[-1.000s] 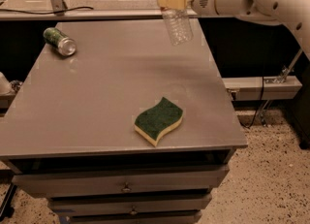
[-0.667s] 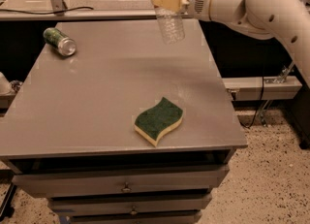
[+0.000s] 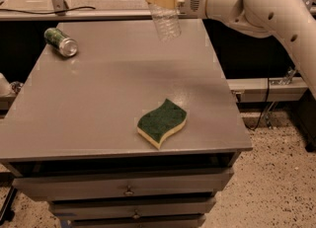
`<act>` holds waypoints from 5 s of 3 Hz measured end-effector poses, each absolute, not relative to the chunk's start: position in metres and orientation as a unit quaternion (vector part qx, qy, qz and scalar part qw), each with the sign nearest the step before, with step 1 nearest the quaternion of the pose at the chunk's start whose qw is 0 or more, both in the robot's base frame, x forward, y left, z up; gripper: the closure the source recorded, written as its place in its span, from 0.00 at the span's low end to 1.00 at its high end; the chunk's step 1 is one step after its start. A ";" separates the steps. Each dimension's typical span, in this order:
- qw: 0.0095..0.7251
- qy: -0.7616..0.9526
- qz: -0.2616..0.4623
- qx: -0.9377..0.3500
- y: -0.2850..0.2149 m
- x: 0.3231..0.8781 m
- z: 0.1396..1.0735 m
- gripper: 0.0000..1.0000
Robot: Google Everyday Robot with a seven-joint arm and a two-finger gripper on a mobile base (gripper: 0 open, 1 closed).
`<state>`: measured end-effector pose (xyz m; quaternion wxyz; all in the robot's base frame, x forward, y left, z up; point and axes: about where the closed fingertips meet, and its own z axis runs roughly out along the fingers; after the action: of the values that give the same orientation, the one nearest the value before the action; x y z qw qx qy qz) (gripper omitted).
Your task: Place water bottle upright
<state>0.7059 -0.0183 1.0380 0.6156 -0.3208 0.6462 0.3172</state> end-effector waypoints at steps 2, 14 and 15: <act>0.664 0.599 0.347 -0.283 -0.018 0.693 1.026 1.00; 0.676 0.465 0.454 -0.348 -0.088 0.630 0.935 0.60; 0.676 0.464 0.453 -0.351 -0.090 0.630 0.936 0.82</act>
Offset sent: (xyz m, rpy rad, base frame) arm -0.0290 -0.0047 -0.0200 0.2547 -0.1701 -0.0166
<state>0.6304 -0.0896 0.9363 0.6757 -0.3505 0.4641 0.4529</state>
